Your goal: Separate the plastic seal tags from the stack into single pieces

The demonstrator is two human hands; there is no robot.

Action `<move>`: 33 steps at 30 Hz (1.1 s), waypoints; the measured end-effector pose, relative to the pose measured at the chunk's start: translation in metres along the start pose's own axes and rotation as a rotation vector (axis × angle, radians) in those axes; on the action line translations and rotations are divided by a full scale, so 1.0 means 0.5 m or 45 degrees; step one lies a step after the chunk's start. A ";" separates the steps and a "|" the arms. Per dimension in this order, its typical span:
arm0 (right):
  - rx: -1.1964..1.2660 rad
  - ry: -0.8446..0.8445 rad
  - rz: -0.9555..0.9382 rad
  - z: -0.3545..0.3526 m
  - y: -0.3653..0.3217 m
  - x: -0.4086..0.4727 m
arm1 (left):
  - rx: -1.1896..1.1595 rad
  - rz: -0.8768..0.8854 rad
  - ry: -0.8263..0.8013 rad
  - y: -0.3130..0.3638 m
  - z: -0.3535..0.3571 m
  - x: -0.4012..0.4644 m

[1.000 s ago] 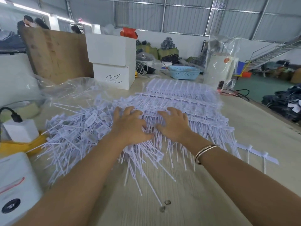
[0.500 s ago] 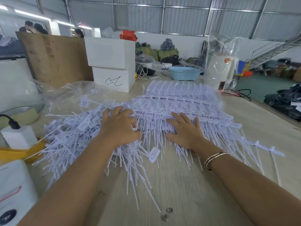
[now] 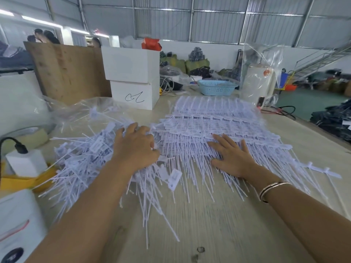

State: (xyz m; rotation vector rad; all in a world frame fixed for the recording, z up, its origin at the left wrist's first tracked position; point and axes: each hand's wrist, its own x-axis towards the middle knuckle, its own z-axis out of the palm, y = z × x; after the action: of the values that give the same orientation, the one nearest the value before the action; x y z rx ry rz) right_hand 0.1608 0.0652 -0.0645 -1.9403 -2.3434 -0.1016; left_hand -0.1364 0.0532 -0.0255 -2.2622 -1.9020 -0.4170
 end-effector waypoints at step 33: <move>0.314 0.273 0.366 -0.055 -0.225 0.271 | 0.008 0.060 0.195 0.033 0.035 -0.016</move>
State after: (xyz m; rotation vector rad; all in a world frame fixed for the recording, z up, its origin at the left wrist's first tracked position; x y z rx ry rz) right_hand 0.0261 0.1732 -0.0200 -2.0042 -1.8300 0.0024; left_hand -0.1196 0.0480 -0.0437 -2.1969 -1.7698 -0.5596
